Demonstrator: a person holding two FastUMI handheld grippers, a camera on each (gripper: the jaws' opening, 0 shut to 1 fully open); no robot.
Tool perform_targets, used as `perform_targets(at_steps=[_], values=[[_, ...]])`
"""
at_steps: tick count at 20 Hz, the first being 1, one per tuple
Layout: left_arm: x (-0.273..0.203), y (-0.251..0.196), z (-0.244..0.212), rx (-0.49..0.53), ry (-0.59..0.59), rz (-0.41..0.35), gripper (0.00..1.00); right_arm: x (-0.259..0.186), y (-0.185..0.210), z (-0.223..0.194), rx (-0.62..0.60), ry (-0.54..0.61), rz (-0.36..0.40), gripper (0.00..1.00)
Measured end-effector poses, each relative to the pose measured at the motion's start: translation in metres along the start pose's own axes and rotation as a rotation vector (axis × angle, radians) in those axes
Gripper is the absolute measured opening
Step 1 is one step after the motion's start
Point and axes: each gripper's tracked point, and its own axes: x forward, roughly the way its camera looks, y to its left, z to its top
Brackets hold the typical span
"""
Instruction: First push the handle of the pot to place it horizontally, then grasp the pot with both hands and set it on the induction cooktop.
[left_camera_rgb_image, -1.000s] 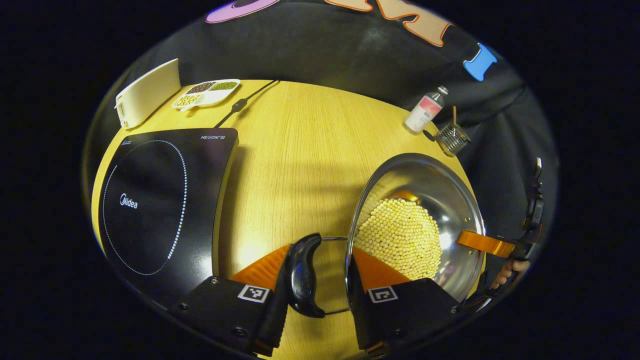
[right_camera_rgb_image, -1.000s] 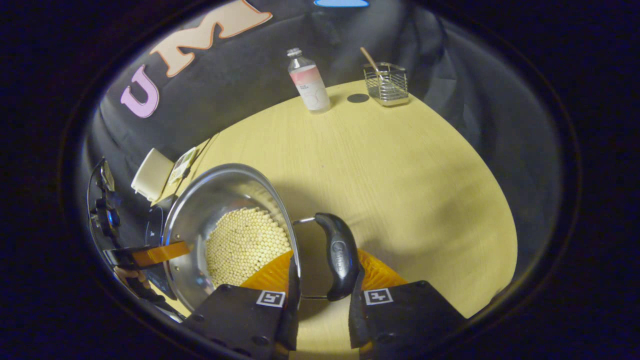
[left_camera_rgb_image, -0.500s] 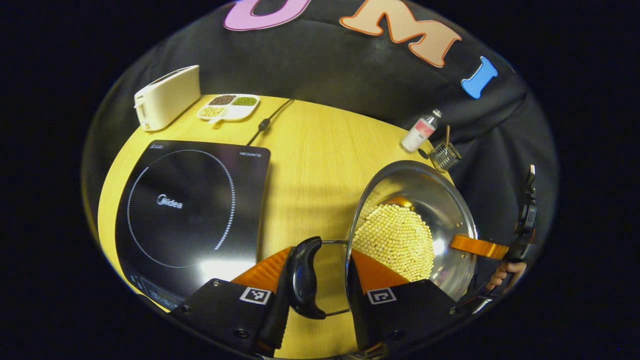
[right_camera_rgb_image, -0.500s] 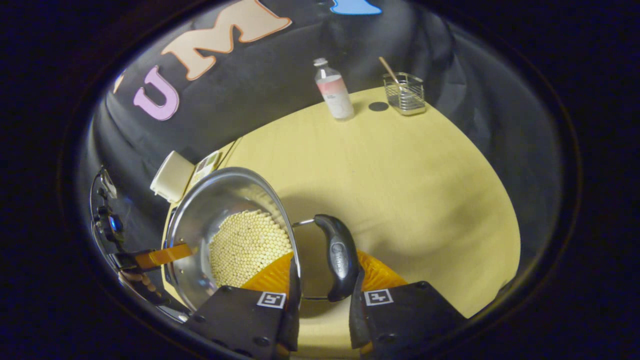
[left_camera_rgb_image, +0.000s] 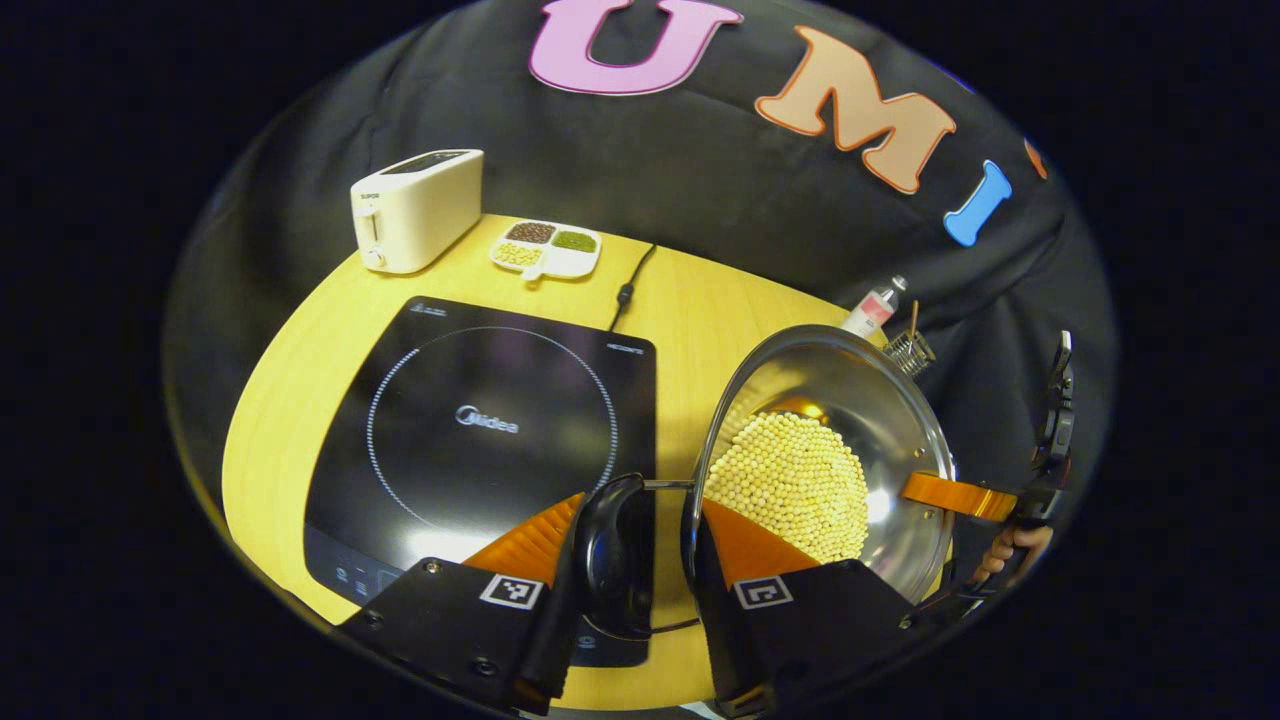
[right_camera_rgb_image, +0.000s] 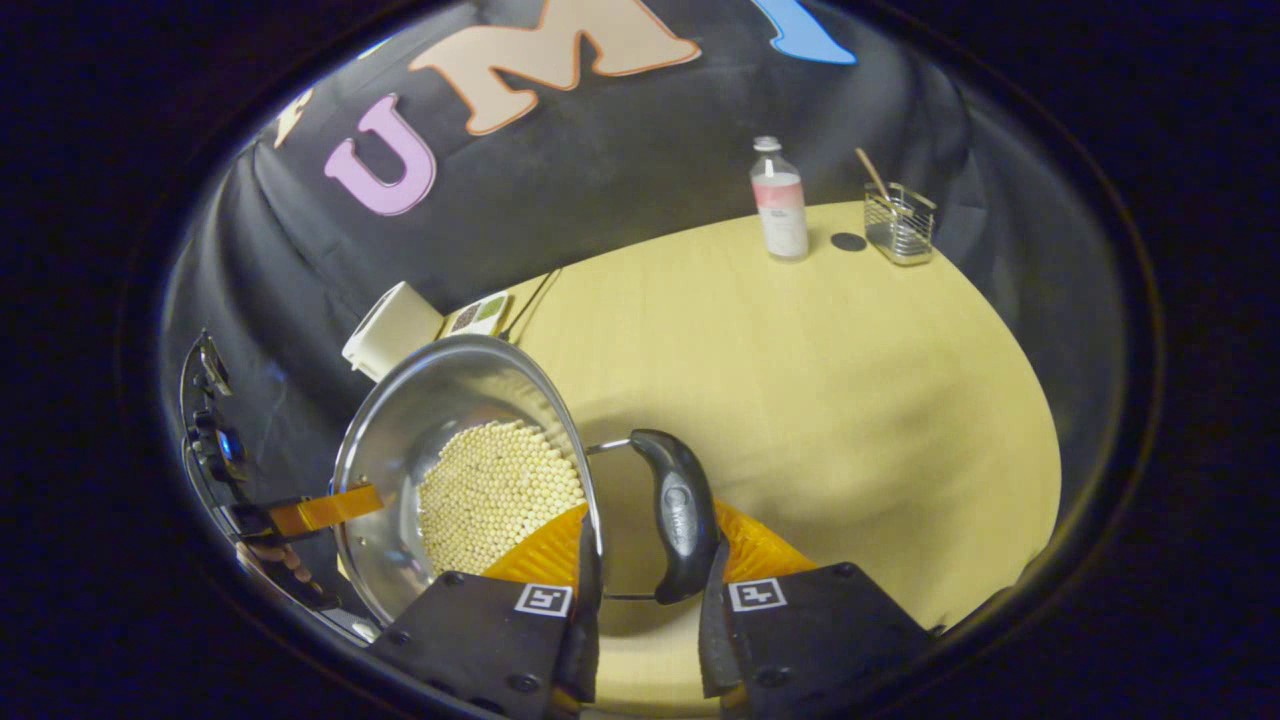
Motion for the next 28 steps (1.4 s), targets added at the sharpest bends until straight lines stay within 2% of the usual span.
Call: perform_targets(at_steps=[1, 5, 10, 11, 12, 20, 21, 22, 23, 26, 27, 28], values=[[-0.003, 0.013, 0.003, 0.005, -0.002, -0.009, 0.55, -0.001, 0.015, -0.002, -0.003, -0.007, -0.011, 0.42], [-0.013, 0.069, 0.021, 0.022, -0.032, -0.049, 0.56, 0.001, 0.072, -0.018, -0.007, -0.027, -0.058, 0.42], [-0.013, 0.138, 0.033, 0.013, -0.021, -0.050, 0.56, 0.023, 0.136, -0.033, -0.003, -0.020, -0.087, 0.42], [-0.015, 0.148, 0.040, 0.019, -0.030, -0.049, 0.55, 0.026, 0.146, -0.033, -0.002, -0.022, -0.085, 0.49], [-0.014, 0.154, 0.046, 0.024, -0.041, -0.049, 0.55, 0.030, 0.153, -0.030, 0.000, -0.026, -0.084, 0.35], [0.004, 0.199, 0.064, 0.021, -0.036, -0.023, 0.54, 0.071, 0.194, -0.025, 0.007, 0.004, -0.089, 0.34], [0.007, 0.204, 0.064, 0.014, -0.025, -0.019, 0.54, 0.076, 0.197, -0.027, 0.002, 0.008, -0.091, 0.42], [0.009, 0.209, 0.063, 0.010, -0.018, -0.017, 0.54, 0.082, 0.198, -0.028, 0.005, 0.013, -0.093, 0.38], [0.014, 0.212, 0.061, 0.006, -0.010, -0.015, 0.53, 0.087, 0.200, -0.031, 0.005, 0.022, -0.097, 0.42], [0.021, 0.215, 0.066, 0.022, -0.012, -0.008, 0.55, 0.099, 0.202, -0.028, 0.021, 0.030, -0.101, 0.42], [0.023, 0.216, 0.068, 0.029, -0.016, -0.005, 0.54, 0.100, 0.199, -0.028, 0.020, 0.035, -0.103, 0.34], [0.023, 0.216, 0.071, 0.030, -0.021, -0.002, 0.54, 0.101, 0.201, -0.028, 0.027, 0.040, -0.102, 0.34]])
